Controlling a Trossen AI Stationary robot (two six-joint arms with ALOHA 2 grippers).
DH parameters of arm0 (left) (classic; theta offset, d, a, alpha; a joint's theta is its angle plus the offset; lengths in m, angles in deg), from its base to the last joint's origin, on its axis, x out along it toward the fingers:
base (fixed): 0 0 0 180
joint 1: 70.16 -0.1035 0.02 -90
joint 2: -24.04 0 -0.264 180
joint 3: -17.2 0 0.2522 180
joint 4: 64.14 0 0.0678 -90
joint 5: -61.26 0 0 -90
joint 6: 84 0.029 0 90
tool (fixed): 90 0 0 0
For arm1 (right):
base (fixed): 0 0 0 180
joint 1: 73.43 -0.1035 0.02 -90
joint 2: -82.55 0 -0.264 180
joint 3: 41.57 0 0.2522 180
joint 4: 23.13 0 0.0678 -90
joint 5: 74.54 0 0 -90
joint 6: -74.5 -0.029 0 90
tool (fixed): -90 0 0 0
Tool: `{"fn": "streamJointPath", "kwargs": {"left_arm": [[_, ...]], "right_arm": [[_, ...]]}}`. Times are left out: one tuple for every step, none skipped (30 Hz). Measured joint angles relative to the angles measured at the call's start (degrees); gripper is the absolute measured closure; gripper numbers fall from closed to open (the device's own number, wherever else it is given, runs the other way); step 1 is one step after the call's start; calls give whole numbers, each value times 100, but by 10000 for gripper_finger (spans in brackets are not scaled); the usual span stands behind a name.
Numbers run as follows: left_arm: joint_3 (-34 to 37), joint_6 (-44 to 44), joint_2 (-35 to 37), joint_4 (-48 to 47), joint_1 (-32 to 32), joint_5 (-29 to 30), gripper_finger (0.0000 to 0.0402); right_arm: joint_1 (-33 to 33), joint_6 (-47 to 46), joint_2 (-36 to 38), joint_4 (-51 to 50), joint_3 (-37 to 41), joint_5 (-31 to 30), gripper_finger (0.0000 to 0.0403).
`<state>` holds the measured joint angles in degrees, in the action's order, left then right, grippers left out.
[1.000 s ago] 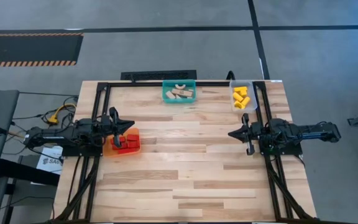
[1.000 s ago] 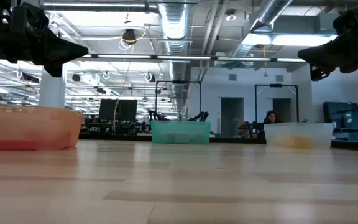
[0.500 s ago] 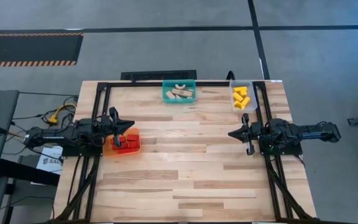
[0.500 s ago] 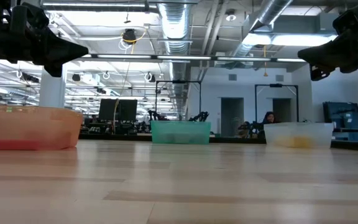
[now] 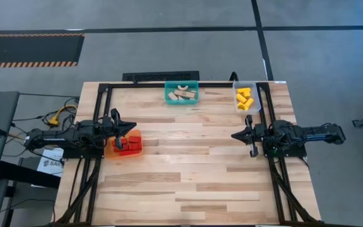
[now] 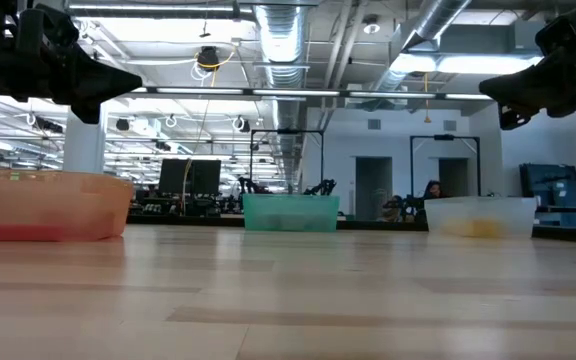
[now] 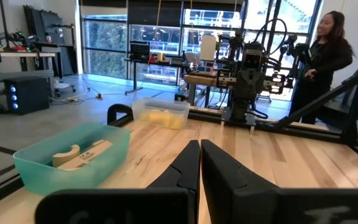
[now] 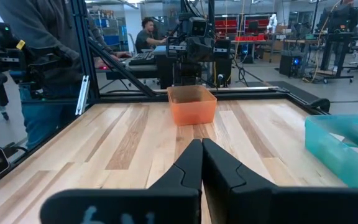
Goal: Sort & place blocks by color
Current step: Return to Home Position
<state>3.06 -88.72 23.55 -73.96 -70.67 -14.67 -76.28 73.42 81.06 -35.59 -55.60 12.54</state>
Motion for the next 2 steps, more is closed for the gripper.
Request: {"fn": "streamJointPath", "kwargs": {"left_arm": [[0, 0, 0, -1, -1, 0, 401], [-1, 1, 0, 1, -1, 0, 401]], "right_arm": [[-1, 2, 0, 0, 0, 2, 374], [1, 2, 0, 0, 0, 0, 374]]}}
